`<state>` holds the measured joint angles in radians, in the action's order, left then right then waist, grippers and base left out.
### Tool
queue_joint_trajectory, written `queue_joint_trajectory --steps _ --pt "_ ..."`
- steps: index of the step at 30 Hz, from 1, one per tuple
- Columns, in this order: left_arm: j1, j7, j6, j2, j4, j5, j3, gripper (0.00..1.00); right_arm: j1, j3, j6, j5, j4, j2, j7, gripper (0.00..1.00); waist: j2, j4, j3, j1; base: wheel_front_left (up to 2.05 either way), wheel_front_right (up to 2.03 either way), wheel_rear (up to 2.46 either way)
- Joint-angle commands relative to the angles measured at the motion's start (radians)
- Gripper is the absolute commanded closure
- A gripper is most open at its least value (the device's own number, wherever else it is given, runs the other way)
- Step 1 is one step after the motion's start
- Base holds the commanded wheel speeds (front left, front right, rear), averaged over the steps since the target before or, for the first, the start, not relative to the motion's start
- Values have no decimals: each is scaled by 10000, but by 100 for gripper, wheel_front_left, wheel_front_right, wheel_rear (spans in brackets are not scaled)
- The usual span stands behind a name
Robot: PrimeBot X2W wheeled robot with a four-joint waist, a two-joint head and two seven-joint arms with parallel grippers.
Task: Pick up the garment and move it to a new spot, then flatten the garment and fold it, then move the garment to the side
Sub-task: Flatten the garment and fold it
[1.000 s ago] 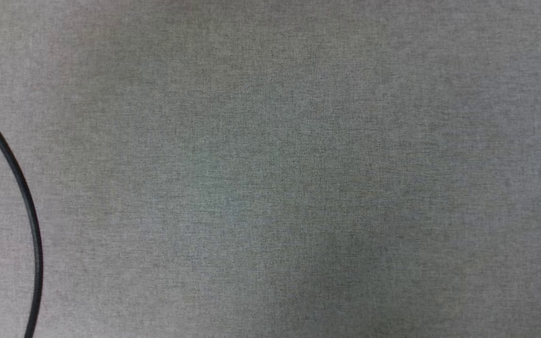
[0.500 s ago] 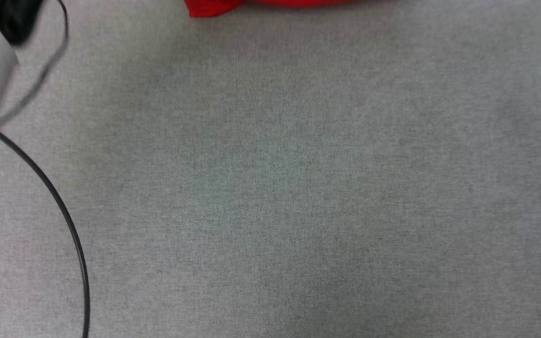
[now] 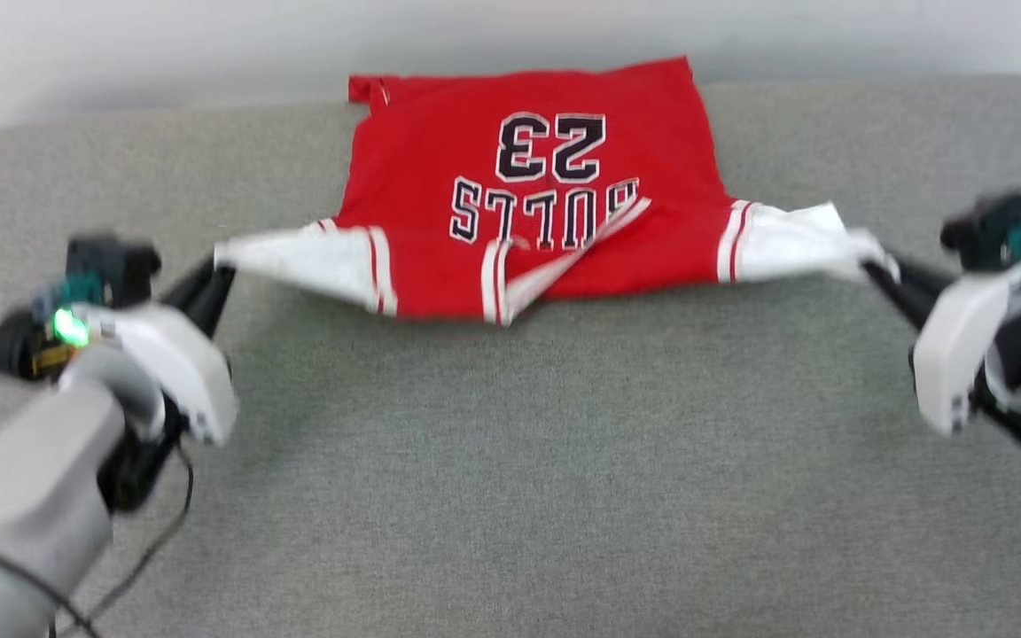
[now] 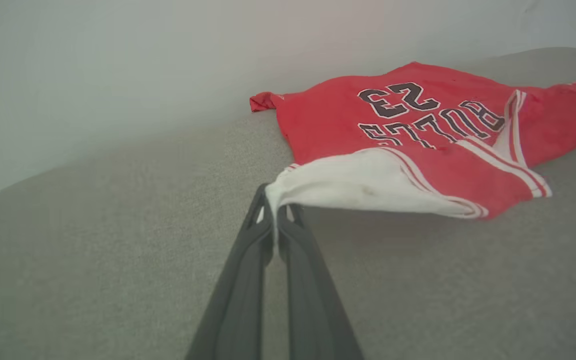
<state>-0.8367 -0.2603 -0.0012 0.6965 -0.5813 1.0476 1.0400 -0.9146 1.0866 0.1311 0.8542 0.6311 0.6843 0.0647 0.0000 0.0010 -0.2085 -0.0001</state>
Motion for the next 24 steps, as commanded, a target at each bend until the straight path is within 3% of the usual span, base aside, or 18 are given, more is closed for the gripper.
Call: queue_joint_trajectory --steps 1,13,18,24 --pt "465 -66 156 107 223 39 -31 100 426 23 -8 90 -12 85 91 100 0 -38 409 1 0 0 0" --pt "5113 -50 1905 1700 3072 1215 -444 100 4128 -265 -8 372 -46 788 683 100 0 -104 1507 1 0 0 0" --pt "6548 -52 2486 2038 3865 1421 -642 100 5641 -503 -10 455 -352 989 778 100 0 -16 1871 1 0 0 0" --pt "7612 -53 2838 1932 4443 1413 -961 100 6972 -1030 -12 751 -1009 1356 344 100 0 8 1997 1 0 0 0"
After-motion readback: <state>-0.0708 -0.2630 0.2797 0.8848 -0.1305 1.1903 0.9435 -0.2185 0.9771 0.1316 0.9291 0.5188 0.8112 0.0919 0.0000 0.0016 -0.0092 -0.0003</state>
